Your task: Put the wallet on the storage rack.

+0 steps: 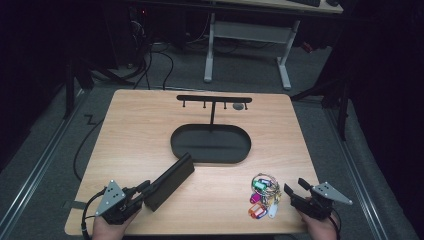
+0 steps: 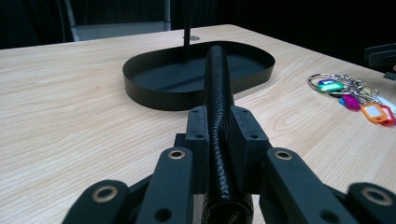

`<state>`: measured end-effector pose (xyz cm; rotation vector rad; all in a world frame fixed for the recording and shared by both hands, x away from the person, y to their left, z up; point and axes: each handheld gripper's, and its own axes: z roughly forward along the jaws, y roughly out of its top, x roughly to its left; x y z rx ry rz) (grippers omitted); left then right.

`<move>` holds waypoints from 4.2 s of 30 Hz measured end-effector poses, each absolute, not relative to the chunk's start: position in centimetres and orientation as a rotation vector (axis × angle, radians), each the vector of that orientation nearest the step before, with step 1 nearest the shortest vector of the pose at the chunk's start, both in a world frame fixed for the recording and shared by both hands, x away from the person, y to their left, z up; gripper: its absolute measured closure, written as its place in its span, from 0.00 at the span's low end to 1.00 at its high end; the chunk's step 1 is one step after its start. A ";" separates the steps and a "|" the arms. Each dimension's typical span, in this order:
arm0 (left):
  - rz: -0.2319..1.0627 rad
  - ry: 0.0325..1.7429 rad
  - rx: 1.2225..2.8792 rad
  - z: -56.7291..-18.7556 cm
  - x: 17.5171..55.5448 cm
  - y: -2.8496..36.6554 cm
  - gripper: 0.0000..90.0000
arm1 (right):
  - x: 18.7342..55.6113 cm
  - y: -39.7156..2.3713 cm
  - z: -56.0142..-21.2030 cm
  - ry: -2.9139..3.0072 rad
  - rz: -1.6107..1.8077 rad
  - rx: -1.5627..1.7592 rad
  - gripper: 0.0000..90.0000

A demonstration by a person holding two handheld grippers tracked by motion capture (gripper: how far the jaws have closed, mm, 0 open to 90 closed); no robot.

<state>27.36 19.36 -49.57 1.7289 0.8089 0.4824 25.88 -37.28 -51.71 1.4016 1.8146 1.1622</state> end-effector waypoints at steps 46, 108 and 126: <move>0.494 0.770 2.258 -46.6 29.3 14.7 0.70 | 26.2 -36.4 -51.9 1.886 1.191 1.343 0.39; 0.479 0.549 2.650 -43.6 32.4 11.2 0.81 | 26.3 -36.5 -52.0 1.899 1.217 1.352 0.40; 0.586 0.453 2.588 -41.4 32.8 10.4 0.82 | 26.3 -36.6 -52.0 1.898 1.224 1.357 0.40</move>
